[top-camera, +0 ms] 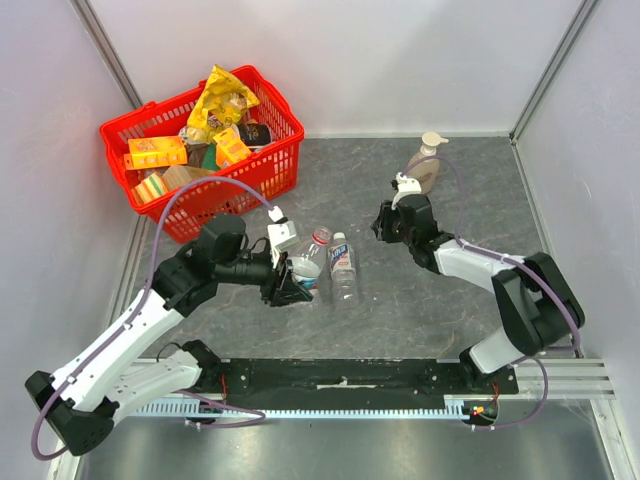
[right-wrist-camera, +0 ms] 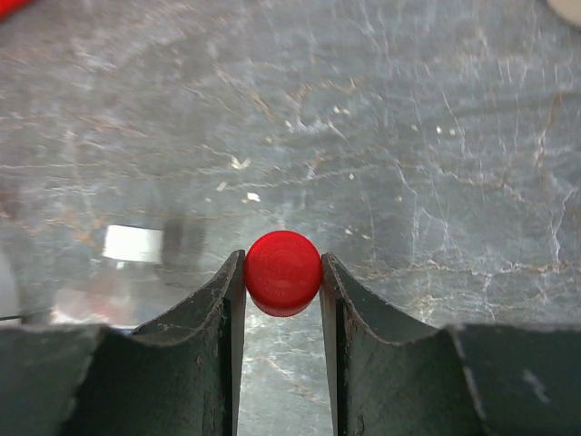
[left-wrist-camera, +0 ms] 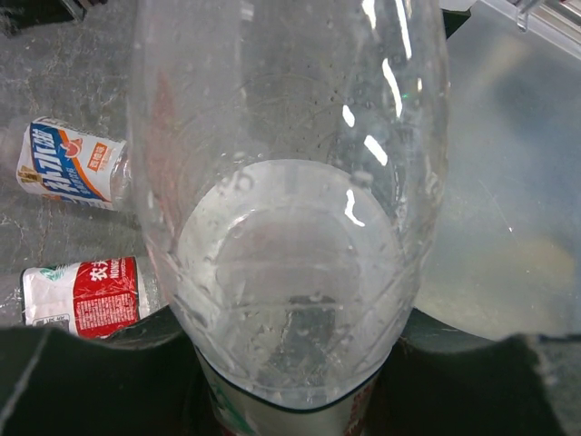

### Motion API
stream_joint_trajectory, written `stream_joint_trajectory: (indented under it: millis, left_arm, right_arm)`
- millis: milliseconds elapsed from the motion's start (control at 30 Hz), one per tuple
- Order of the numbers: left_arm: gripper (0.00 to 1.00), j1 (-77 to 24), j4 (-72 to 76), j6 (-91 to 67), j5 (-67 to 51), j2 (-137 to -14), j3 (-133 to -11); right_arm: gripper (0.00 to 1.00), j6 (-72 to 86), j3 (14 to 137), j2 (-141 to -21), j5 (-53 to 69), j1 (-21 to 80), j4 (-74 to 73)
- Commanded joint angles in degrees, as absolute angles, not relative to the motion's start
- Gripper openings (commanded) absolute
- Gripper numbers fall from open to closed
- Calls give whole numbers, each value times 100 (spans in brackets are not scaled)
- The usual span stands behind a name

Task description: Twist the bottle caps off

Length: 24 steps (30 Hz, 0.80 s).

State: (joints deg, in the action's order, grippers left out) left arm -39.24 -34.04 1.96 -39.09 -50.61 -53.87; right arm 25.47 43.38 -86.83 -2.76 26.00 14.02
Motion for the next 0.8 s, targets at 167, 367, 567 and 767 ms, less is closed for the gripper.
stream_joint_trajectory:
  millis: [167,367,567,767]
  left_arm:
    - [2,-3920,-3103,62,-3832,-4737,-5362]
    - [2,-3911,-3067,62,-3850,-4746,-5274]
    - [2,-3911,-3032,62,-3841,-4816,-5265]
    - [2,-3911,-3032,62,-3841,-4913,-5274]
  right_arm:
    - [12,3102,4729,-9395,-774,2382,967]
    - [37,3076,4711,-9396,-844,2364,940]
    - [61,3006,4702,-9290,-826,2364,914]
    - [82,3041,4650,-9123,-826,2356,897]
